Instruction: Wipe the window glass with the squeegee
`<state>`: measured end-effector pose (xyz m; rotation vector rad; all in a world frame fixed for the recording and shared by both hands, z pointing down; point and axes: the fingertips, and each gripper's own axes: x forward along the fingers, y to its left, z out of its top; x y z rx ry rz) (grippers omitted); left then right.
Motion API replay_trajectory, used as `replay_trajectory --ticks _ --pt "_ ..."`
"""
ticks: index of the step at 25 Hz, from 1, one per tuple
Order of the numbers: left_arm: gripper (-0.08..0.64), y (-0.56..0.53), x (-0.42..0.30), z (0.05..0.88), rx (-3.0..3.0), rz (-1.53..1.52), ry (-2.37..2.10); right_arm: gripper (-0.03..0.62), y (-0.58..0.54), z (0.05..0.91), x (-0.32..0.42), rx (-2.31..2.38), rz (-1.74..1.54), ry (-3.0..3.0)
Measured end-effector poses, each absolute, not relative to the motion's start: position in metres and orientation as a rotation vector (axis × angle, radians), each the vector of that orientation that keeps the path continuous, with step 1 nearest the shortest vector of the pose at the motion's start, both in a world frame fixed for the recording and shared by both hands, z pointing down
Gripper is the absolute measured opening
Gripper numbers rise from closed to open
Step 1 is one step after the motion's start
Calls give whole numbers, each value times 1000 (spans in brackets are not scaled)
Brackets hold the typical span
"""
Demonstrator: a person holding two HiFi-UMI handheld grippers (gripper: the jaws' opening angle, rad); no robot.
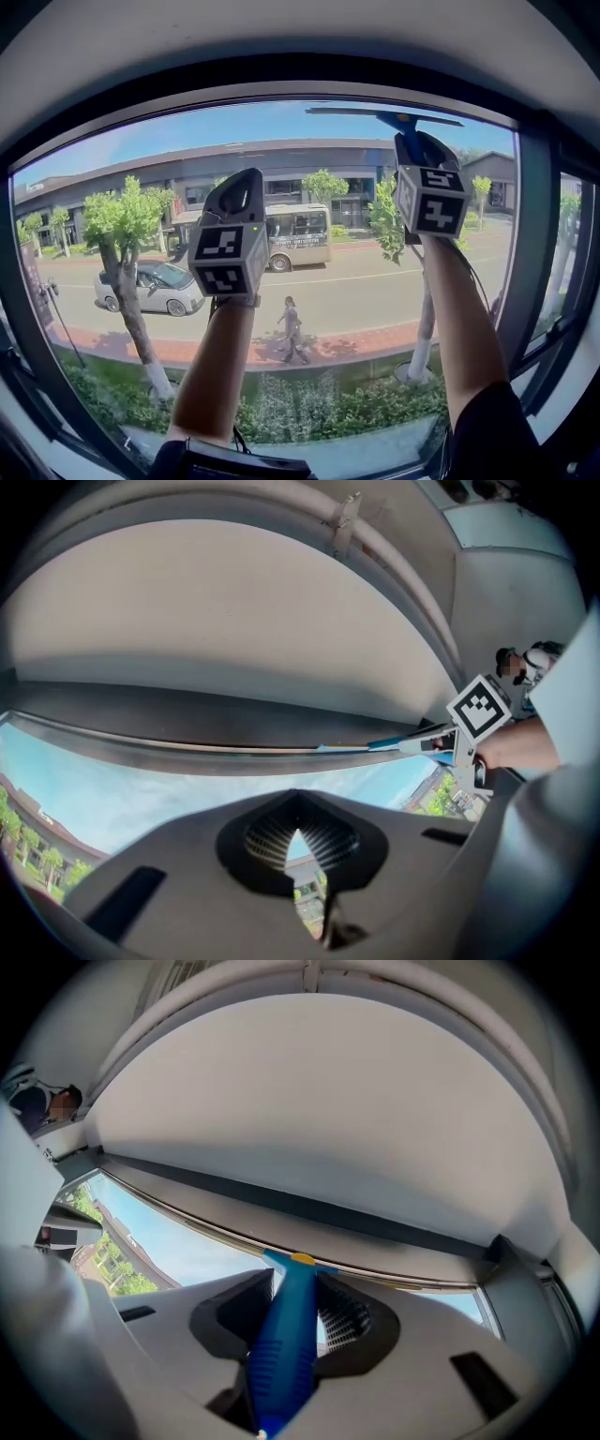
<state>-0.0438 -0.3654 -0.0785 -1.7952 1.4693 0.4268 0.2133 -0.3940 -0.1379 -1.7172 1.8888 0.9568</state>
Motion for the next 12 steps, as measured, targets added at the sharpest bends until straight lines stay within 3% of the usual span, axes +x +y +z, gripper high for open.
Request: replay_trajectory --ticks 12 --pt "2 -363 -3 -119 -1754 456 1364 143 -403 -158 208 -1717 962 1852"
